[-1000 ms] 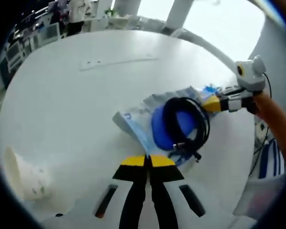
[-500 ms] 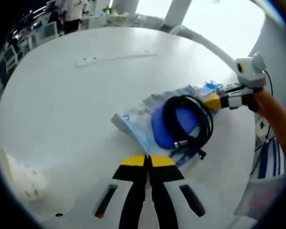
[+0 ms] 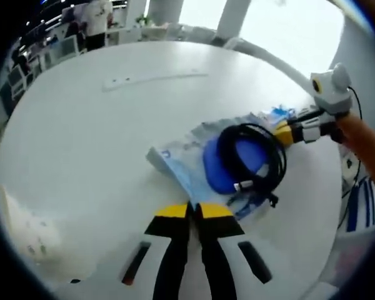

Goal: Arrange the tabletop items into an orderly group along one side of the table until the central work area is clear of visible clutter.

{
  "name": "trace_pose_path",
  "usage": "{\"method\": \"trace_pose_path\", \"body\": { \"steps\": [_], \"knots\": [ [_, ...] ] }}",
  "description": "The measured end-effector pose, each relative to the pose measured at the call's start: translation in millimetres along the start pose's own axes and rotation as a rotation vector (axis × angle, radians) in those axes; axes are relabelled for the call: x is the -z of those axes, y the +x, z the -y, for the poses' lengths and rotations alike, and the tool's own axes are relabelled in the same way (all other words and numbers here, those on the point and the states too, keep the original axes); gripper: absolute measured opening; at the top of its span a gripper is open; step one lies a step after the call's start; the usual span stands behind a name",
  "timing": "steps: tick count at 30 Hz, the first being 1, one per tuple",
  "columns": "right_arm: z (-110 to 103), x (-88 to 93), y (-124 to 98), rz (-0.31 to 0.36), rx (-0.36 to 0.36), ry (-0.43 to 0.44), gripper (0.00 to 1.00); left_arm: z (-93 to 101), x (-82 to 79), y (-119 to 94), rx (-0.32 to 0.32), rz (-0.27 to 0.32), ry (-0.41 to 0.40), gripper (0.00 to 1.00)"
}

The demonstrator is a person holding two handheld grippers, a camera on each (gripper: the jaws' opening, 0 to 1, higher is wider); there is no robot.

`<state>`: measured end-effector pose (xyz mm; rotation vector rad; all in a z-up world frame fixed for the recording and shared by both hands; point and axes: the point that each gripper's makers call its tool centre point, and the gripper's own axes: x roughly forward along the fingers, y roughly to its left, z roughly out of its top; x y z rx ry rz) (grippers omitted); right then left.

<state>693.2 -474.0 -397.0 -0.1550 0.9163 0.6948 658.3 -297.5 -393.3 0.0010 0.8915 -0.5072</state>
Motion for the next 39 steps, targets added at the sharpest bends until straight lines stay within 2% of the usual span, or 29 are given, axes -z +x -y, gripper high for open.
{"method": "trace_pose_path", "body": {
  "steps": [6, 19, 30, 35, 39],
  "knots": [
    [-2, 2.3, 2, -0.010, 0.015, -0.028, 0.10, -0.7, 0.2, 3, -0.043, 0.010, 0.080, 0.11],
    [2, -0.1, -1, 0.007, 0.030, -0.026, 0.13, -7.4, 1.4, -2, -0.058, 0.043, 0.057, 0.23],
    [3, -13.2, -17, 0.058, 0.073, -0.058, 0.21, -7.5, 0.4, -10, -0.045, 0.086, 0.053, 0.33],
    [-3, -22.7, -28, 0.094, 0.077, -0.087, 0.23, -4.6, -6.6, -18, -0.030, 0.135, 0.059, 0.41],
    [-9, -29.8, -39, 0.131, 0.069, -0.101, 0.26, 0.5, -18.0, -31, 0.005, 0.206, 0.061, 0.43]
  ]
}}
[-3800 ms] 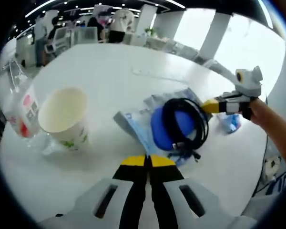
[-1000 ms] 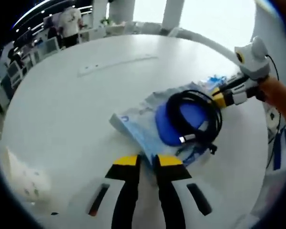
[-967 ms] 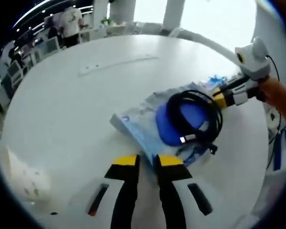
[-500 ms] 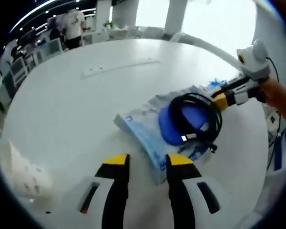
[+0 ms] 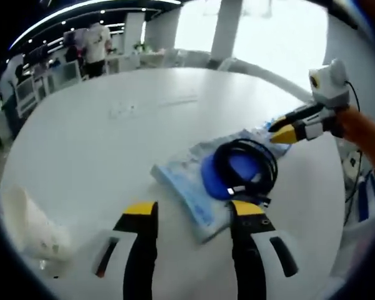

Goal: Arrange the tabletop items into an orderly group along one side of the table until the central work area is clear of visible clutter.

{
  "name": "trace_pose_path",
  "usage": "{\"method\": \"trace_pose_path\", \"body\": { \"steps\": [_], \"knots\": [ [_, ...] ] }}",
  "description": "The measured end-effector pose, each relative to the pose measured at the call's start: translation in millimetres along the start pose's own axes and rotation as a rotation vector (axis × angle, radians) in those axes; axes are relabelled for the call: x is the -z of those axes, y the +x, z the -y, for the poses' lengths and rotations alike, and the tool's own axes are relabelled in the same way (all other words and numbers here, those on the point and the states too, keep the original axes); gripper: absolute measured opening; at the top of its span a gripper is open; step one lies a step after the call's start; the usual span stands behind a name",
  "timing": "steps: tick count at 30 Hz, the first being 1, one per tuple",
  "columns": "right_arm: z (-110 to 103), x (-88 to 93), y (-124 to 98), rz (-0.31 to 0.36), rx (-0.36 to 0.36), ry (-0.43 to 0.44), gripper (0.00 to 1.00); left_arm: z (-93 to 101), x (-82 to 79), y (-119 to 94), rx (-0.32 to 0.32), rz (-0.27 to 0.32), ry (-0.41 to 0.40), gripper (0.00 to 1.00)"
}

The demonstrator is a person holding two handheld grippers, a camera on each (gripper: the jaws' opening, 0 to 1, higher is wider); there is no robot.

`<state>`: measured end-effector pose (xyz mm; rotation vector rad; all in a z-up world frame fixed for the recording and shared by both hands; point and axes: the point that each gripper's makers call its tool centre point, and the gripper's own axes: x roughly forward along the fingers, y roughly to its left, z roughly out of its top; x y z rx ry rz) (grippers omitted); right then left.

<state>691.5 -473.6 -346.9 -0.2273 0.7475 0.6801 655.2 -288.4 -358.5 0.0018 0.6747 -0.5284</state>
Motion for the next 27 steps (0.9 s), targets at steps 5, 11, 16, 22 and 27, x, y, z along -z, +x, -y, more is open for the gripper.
{"method": "trace_pose_path", "body": {
  "steps": [5, 11, 16, 22, 27],
  "knots": [
    [-7, -1.4, -13, 0.024, -0.010, -0.015, 0.28, 8.7, -12.9, -16, 0.040, 0.071, 0.014, 0.49],
    [-17, -4.4, -31, 0.071, -0.021, -0.009, 0.31, 25.2, -20.9, -39, 0.081, 0.143, 0.019, 0.53],
    [-27, 1.3, -41, 0.087, -0.026, -0.001, 0.31, 40.6, -18.5, -50, 0.118, 0.177, -0.011, 0.55],
    [-37, 10.7, -45, 0.088, -0.035, 0.013, 0.31, 57.2, -14.1, -47, 0.152, 0.181, -0.029, 0.56],
    [-41, 16.9, -39, 0.071, -0.046, 0.019, 0.31, 68.1, -13.6, -36, 0.172, 0.174, -0.028, 0.55]
  ]
}}
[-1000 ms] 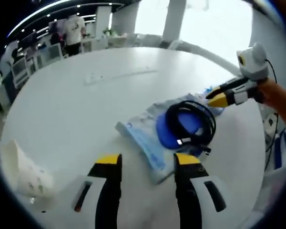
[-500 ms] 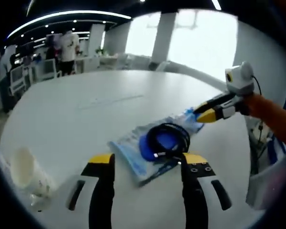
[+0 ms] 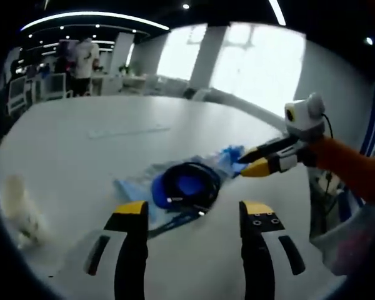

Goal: Arrange the tabletop items into an orderly group along one side of the table until the central work area is clear of visible clutter.

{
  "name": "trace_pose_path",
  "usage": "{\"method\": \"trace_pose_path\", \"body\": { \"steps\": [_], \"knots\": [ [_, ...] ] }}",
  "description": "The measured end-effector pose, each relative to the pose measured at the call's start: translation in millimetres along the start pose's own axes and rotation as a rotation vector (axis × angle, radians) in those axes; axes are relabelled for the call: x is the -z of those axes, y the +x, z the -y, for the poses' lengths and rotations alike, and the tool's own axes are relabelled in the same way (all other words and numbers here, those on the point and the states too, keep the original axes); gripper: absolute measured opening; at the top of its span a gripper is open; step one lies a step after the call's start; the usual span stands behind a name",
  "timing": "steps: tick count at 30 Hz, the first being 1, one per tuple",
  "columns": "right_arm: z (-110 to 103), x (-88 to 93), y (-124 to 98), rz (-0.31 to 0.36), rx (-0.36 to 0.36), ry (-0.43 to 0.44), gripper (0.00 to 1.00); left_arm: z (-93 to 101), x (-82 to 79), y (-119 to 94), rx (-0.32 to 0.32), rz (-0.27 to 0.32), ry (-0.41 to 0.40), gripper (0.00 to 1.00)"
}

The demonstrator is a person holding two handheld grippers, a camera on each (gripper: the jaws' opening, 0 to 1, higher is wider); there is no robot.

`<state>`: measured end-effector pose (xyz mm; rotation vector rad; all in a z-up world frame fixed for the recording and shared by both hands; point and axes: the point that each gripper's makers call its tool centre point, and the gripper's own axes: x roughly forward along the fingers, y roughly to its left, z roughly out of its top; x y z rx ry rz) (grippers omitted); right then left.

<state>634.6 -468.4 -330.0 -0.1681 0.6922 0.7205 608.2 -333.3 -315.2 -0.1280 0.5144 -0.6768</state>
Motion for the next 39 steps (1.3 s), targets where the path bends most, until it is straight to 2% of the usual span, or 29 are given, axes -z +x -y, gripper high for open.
{"method": "trace_pose_path", "body": {
  "steps": [14, 27, 33, 39],
  "knots": [
    [9, -11.4, 16, 0.000, -0.004, -0.021, 0.32, -12.0, -2.8, 32, -0.005, -0.028, -0.001, 0.54],
    [17, -12.9, 49, -0.034, -0.023, -0.006, 0.30, -22.4, -8.8, 70, -0.008, -0.068, 0.001, 0.46],
    [21, -9.6, 59, -0.047, -0.020, 0.029, 0.29, -32.9, -0.7, 84, -0.025, -0.106, -0.030, 0.42],
    [23, -5.5, 66, -0.059, -0.017, 0.051, 0.28, -35.9, 5.1, 88, -0.031, -0.129, -0.039, 0.38]
  ]
}}
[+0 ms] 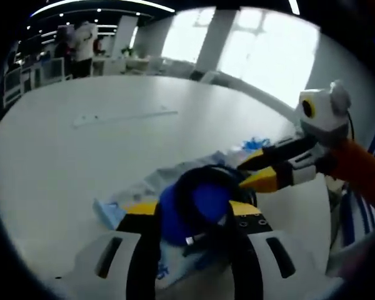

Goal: Arrange the tabletop items into an orderly group along one side of the table until the central work area is clear of visible clutter.

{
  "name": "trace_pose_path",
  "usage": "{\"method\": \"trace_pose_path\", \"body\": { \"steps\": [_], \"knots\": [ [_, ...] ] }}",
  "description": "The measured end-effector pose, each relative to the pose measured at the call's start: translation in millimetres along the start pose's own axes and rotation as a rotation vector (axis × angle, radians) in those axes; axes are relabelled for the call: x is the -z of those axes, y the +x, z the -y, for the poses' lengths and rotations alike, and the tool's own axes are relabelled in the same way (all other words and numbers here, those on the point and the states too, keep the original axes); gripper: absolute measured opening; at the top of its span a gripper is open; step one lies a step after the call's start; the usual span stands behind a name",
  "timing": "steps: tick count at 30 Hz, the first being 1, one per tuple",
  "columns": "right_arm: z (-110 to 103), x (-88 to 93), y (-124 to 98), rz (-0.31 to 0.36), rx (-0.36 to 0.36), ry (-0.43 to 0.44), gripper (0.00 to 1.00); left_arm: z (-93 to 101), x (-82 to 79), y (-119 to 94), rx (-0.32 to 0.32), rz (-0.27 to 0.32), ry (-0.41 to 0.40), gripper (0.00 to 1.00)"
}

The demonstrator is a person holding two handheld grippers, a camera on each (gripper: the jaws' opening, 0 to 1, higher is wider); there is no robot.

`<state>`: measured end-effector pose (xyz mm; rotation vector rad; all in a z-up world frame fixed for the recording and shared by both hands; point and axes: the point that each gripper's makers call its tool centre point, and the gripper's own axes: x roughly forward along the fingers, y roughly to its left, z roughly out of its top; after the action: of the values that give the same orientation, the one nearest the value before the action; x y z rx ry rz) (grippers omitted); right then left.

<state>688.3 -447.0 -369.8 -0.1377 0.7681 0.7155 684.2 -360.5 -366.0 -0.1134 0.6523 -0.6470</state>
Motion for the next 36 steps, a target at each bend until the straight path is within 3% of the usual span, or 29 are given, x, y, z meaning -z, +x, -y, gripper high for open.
{"method": "trace_pose_path", "body": {
  "steps": [23, 33, 36],
  "knots": [
    [1, 6.6, 16, -0.024, 0.043, 0.027, 0.19, -3.9, 7.9, 14, -0.033, -0.058, 0.017, 0.17],
    [3, 5.8, 14, -0.011, 0.061, 0.029, 0.13, -7.4, 6.4, 15, -0.081, -0.058, -0.019, 0.12],
    [3, 2.7, 12, 0.004, 0.066, 0.035, 0.08, -8.3, 6.4, 16, -0.106, -0.058, -0.014, 0.09]
  ]
}}
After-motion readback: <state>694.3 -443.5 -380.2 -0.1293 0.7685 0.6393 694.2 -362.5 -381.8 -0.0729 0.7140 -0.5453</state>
